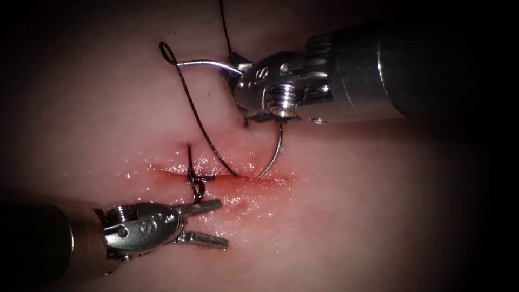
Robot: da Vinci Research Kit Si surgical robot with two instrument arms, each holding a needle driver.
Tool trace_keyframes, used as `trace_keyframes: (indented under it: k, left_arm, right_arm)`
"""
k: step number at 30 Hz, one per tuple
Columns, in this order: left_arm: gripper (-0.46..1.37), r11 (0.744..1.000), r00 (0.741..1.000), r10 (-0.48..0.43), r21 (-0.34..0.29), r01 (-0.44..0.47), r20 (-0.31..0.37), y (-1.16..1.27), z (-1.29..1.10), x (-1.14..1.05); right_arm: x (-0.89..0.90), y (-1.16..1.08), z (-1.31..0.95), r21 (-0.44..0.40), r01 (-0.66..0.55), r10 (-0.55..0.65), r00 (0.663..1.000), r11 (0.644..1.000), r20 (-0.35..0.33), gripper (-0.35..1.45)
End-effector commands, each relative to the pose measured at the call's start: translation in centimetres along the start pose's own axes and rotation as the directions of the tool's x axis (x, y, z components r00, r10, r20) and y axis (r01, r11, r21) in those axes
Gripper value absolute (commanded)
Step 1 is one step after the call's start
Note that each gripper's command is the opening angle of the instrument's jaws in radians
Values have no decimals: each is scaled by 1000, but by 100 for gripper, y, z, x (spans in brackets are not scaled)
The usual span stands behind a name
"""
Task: Wound Closure
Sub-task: Regrasp the needle with the right gripper
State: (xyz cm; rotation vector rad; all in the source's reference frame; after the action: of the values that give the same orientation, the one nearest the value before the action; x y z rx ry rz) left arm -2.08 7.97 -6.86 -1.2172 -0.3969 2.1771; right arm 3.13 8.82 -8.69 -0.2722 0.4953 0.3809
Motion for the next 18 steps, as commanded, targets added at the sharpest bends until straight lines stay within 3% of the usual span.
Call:
trace_keyframes:
  k: [1,5,11,15,18]
  left_arm:
    - [48,1000,1000,0,2,0,0,0,0,0]
    - [48,1000,1000,0,2,0,0,0,1,1]
    - [47,1000,1000,-4,0,4,-1,1,-1,5]
    - [47,1000,1000,-5,-1,5,-12,4,0,11]
    - [47,1000,1000,-3,-2,3,-17,5,0,15]
  right_arm:
    - [0,0,-2,7,-1,1,1000,1000,-28,-35]
    - [4,5,-9,58,-17,24,992,998,-126,-35]
    - [-10,20,-16,154,-26,66,964,988,-257,-35]
    - [-32,35,-23,237,-36,114,940,971,-322,-35]
    - [-51,44,-28,342,-61,194,907,938,-372,-35]
